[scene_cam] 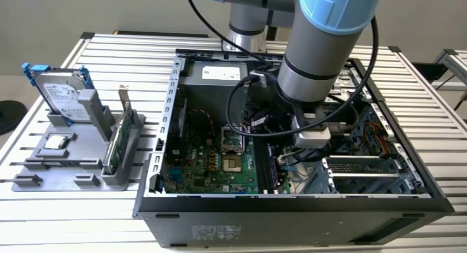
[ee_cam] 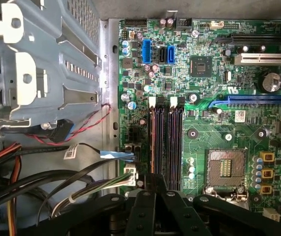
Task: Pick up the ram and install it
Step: 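Press down the ram until it locks into place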
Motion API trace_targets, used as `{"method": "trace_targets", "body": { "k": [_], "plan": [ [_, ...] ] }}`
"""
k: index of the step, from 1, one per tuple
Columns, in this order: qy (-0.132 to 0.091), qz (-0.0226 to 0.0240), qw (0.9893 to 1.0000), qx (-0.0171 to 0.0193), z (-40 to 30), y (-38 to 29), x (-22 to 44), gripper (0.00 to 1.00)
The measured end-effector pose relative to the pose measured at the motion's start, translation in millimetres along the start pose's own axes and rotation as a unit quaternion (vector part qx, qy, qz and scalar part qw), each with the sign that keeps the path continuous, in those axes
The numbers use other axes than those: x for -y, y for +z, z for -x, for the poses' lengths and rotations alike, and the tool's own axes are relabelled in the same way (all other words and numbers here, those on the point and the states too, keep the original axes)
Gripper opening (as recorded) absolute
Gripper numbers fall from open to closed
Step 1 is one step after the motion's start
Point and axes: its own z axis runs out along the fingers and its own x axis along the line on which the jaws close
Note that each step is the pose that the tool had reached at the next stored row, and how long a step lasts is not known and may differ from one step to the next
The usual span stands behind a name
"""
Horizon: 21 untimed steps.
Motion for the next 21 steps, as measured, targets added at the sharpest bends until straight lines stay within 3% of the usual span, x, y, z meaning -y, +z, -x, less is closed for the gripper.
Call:
{"method": "trace_targets", "body": {
  "k": [9,21],
  "plan": [
    [-0.029,-0.0003,0.9996,0.001,-0.1,0.1,0.0,0.0],
    [-0.04,-0.0002,0.9992,0.0012,0.0,0.0,0.0,0.0]
  ]
}}
